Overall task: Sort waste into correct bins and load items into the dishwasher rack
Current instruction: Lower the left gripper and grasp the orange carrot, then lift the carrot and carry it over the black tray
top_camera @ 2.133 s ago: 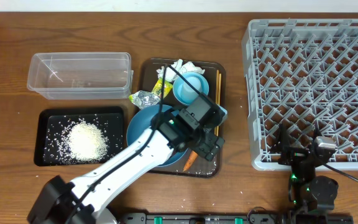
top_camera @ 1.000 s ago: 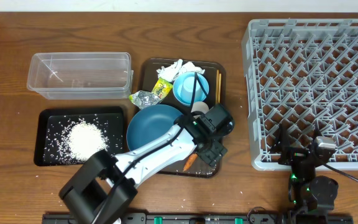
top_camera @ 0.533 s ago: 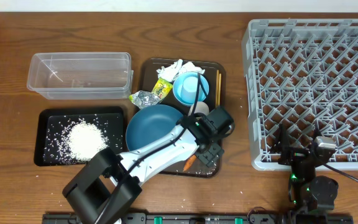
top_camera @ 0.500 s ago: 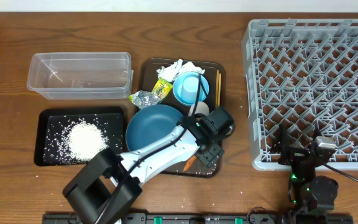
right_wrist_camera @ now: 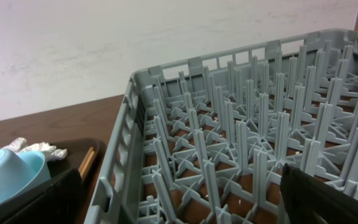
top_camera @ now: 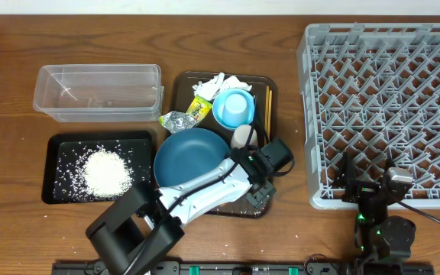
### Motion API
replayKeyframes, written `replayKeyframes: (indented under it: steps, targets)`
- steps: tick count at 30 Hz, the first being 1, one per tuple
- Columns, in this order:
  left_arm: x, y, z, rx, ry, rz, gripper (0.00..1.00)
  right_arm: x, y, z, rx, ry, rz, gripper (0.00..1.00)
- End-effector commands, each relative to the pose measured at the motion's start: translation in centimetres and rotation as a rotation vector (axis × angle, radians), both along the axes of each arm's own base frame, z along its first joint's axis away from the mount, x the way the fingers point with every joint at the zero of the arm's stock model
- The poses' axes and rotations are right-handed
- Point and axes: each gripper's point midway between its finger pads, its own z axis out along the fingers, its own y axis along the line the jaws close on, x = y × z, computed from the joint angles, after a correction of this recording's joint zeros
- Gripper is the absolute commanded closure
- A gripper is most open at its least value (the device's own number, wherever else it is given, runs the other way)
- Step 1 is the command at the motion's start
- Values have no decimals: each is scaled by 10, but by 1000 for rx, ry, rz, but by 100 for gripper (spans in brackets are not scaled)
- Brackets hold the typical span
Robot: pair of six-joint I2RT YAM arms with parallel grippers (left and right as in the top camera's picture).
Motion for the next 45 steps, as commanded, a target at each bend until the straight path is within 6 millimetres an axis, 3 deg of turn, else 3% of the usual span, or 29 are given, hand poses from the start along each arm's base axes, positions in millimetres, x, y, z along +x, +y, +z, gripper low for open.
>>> replayKeyframes:
  steps: [1, 24, 32, 43, 45]
  targets:
    - [3, 10, -10, 47, -18, 32, 22, -1, -4, 0, -7, -2, -14, 1]
    - [-16, 17, -24, 43, 65, 88, 24, -1, -4, 0, -7, -2, -14, 1]
    - [-14, 14, -21, 30, 57, 92, 42, -1, -4, 0, -7, -2, -14, 1]
    - [-15, -9, 6, -87, 74, 81, 61, -1, -4, 0, -7, -2, -14, 1]
    - [-15, -11, 13, -109, 69, 78, 68, -1, -4, 0, -7, -2, -14, 1]
